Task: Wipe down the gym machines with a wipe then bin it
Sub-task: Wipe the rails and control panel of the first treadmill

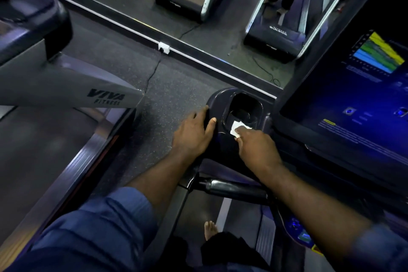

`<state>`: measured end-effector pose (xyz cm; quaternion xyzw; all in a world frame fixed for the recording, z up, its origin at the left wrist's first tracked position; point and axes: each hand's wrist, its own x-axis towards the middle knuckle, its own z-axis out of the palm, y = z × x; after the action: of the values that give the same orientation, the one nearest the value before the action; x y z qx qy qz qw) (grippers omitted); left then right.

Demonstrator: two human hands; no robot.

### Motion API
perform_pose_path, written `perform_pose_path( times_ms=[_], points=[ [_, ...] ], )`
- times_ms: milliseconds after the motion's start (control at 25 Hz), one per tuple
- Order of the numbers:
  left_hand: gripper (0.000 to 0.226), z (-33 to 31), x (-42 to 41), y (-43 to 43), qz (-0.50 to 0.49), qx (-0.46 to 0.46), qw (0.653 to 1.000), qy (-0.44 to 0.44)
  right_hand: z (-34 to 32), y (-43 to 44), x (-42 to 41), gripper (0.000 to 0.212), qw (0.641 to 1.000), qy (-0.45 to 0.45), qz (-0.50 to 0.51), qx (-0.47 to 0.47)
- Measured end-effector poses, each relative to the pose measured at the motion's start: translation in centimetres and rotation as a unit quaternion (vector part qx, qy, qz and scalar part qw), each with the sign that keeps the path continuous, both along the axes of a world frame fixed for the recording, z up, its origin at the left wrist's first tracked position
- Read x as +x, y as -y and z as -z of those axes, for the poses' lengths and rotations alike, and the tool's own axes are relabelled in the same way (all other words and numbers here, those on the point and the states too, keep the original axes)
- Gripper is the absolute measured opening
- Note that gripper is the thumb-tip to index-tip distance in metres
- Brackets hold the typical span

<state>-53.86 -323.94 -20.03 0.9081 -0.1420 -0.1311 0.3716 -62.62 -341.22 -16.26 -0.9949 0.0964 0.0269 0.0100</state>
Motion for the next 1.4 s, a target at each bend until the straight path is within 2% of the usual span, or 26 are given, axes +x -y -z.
perform_pose_path(
  times_ms=[80, 120, 160, 240, 320, 360, 440, 520, 600, 640, 720, 800, 880, 920, 1040, 1120, 1200, 1280, 1400],
  points=[
    [0.049, 0.1, -1.2, -1.3, -0.010, -0.045, 0.999, -0.029, 1.6, 1.7, -0.9, 0.026, 0.988, 0.095, -0.047, 0.109],
    [0.047, 0.1, -2.0, -2.1, -0.015, -0.048, 0.998, -0.040, 2.6, 2.1, -1.4, 0.033, 0.978, 0.111, -0.114, 0.135],
    [0.046, 0.0, -2.7, -2.8, -0.022, -0.038, 0.997, -0.056, 3.8, 2.3, -1.7, 0.041, 0.964, 0.105, -0.207, 0.126],
    [0.046, -0.4, -4.2, -3.9, -0.033, -0.010, 0.996, -0.088, 5.4, 3.0, -1.5, 0.055, 0.917, 0.063, -0.390, 0.044],
    [0.048, -0.9, -6.7, -4.3, -0.054, 0.015, 0.994, -0.089, 5.8, 4.0, -0.5, 0.067, 0.869, 0.027, -0.492, -0.038],
    [0.052, -1.1, -7.8, -4.4, -0.063, 0.032, 0.994, -0.079, 5.7, 4.4, -0.1, 0.067, 0.859, 0.011, -0.507, -0.077],
    [0.065, -1.1, -10.0, -4.1, -0.087, 0.093, 0.990, -0.064, 5.8, 4.8, 0.1, 0.053, 0.835, -0.004, -0.537, -0.116],
    [0.081, -0.7, -12.0, -3.5, -0.116, 0.152, 0.980, -0.046, 6.2, 5.9, -0.3, 0.039, 0.781, -0.022, -0.611, -0.124],
    [0.093, -0.1, -12.9, -3.1, -0.125, 0.202, 0.971, -0.009, 5.6, 7.1, -0.2, 0.041, 0.740, -0.050, -0.653, -0.154],
    [0.096, 0.2, -13.2, -2.9, -0.130, 0.219, 0.967, 0.009, 4.9, 7.7, -0.1, 0.041, 0.740, -0.051, -0.652, -0.157],
    [0.100, 0.8, -13.6, -2.6, -0.136, 0.233, 0.961, 0.067, 3.8, 8.1, 0.8, 0.040, 0.765, -0.012, -0.630, -0.134],
    [0.095, 1.4, -13.8, -2.5, -0.126, 0.242, 0.951, 0.147, 3.2, 6.4, 2.0, 0.043, 0.789, 0.027, -0.591, -0.164],
    [0.088, 1.8, -14.2, -2.4, -0.114, 0.237, 0.947, 0.183, 4.0, 4.8, 1.9, 0.056, 0.787, -0.029, -0.579, -0.210],
    [0.087, 1.9, -14.2, -2.5, -0.117, 0.229, 0.949, 0.182, 4.3, 4.7, 1.4, 0.058, 0.771, -0.081, -0.589, -0.227],
    [0.090, 1.5, -14.2, -2.5, -0.134, 0.213, 0.951, 0.181, 4.1, 7.0, -0.8, 0.058, 0.678, -0.193, -0.650, -0.283],
    [0.091, 1.2, -14.2, -2.4, -0.136, 0.212, 0.950, 0.186, 2.2, 8.4, -1.1, 0.061, 0.643, -0.217, -0.684, -0.268],
    [0.090, 1.3, -14.3, -2.5, -0.140, 0.215, 0.948, 0.188, 1.3, 8.1, 0.3, 0.057, 0.659, -0.169, -0.682, -0.267],
    [0.090, 1.9, -14.3, -2.6, -0.143, 0.219, 0.946, 0.192, 1.4, 6.7, 1.8, 0.062, 0.709, -0.168, -0.611, -0.310],
    [0.090, 2.3, -14.3, -2.6, -0.142, 0.219, 0.940, 0.218, 2.4, 5.6, 1.8, 0.077, 0.773, -0.143, -0.529, -0.319]
  ],
)
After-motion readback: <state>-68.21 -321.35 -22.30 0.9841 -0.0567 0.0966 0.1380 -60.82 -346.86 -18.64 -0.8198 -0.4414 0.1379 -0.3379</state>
